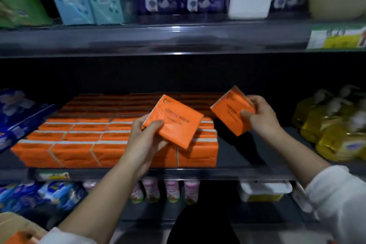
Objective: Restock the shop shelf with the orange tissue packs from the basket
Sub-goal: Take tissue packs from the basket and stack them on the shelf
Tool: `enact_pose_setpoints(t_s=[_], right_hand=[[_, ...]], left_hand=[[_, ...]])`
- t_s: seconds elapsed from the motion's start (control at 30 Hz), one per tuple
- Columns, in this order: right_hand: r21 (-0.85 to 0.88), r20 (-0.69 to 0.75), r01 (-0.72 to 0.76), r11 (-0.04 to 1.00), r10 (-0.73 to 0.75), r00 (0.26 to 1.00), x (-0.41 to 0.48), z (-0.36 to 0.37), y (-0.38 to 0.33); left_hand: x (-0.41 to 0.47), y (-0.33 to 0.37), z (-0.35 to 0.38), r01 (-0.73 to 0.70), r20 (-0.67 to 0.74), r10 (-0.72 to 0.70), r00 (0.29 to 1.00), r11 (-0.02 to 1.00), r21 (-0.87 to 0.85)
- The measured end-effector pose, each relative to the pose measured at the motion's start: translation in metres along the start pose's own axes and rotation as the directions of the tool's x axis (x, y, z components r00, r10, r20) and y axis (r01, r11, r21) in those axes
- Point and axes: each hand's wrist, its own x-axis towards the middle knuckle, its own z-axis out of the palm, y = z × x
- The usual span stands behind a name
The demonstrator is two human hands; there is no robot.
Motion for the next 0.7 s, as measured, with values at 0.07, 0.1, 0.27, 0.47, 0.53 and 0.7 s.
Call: enact_pose_setpoints(t_s=[0.07, 0.1, 0.27, 0.47, 0.53, 0.7], right_hand=[[-0.159, 0.019, -0.002, 0.987, 0.005, 1.000, 0.015, 0.001, 0.018], [-0.233, 0.034, 0.000, 0.972, 0.009, 0.999, 0.022, 0.003, 0.026], [-0.510, 0.153, 0.008, 0.860, 0.082, 0.985, 0.059, 0.016, 0.053], [-0.650, 0.249, 0.083, 0.755, 0.108, 0.962, 0.097, 0.042, 0.060], [-0.659, 0.239, 0.074, 0.748, 0.116, 0.964, 0.106, 0.051, 0.059], [-0.699, 0.158, 0.062, 0.713, 0.069, 0.985, 0.121, 0.068, 0.071]], left_hand=[[0.009, -0.005, 0.009, 0.008, -0.025, -0.008, 1.000, 1.000, 0.009], [0.015, -0.008, 0.012, 0.009, -0.038, -0.009, 0.999, 1.000, 0.011], [0.039, -0.015, 0.017, 0.031, -0.058, -0.030, 0.998, 0.999, 0.019], [0.063, -0.015, 0.020, 0.040, -0.032, -0.042, 0.999, 0.996, -0.077], [0.069, -0.015, 0.021, 0.050, -0.020, -0.052, 0.998, 0.995, -0.083], [0.075, -0.018, 0.024, 0.083, -0.008, -0.084, 0.996, 0.992, -0.094]])
